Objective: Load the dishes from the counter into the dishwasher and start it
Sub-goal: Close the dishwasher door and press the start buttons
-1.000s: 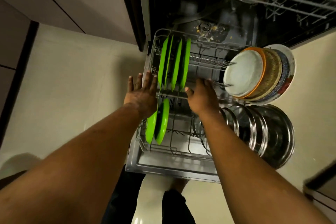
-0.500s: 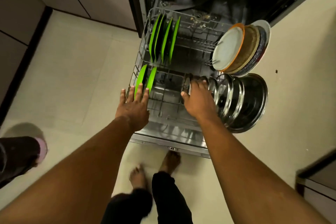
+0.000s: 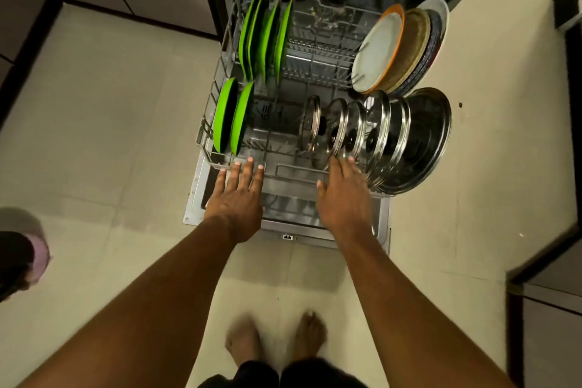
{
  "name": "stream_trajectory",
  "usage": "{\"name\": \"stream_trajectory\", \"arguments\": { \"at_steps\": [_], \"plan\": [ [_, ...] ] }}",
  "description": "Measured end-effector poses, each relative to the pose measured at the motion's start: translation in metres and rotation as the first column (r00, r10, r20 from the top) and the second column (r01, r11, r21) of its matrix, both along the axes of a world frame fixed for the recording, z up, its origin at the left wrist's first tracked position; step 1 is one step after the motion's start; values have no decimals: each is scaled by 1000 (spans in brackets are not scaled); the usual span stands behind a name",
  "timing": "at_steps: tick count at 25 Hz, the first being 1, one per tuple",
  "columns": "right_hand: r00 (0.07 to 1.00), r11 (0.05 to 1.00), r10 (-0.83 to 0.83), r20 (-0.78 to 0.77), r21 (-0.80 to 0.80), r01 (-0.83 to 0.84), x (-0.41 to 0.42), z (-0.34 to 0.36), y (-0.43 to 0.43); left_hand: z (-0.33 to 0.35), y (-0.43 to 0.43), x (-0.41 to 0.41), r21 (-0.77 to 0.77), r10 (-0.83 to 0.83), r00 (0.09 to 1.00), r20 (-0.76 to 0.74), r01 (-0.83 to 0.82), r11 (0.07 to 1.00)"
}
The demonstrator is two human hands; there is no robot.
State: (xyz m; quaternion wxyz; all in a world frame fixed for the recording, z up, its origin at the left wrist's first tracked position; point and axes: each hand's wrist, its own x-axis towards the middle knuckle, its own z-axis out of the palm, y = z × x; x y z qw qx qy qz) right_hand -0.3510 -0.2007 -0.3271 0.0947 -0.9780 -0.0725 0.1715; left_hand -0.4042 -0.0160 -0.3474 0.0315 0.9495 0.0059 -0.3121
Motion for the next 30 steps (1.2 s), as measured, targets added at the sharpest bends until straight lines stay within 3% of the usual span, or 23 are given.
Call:
{"name": "stream_trajectory", "arguments": {
  "at_steps": [4,8,13,19,23,30],
  "plan": [
    [994,996,-81,71,-21,82,-36,-55,-17,-44,-9,-7,33,25,998,49,-27,999],
    [999,999,10,37,-42,-8,-41,-117,-23,-91,-14,-2,76,30,992,122,-40,996],
    [949,995,-92,301,62,77,-35,-171,-9,-137,-22,2,45,112,929,351,-136,990],
    [874,987,-145,463,132,93,37,-195,-1,-155,-18,69,15,122,861,494,-148,989],
    [893,991,-121,434,111,80,83,-190,4,-163,-11,116,105,57,852,521,-130,986],
    [960,999,12,281,34,-23,119,-167,-11,-136,-10,153,126,51,934,354,-101,987]
  ]
}}
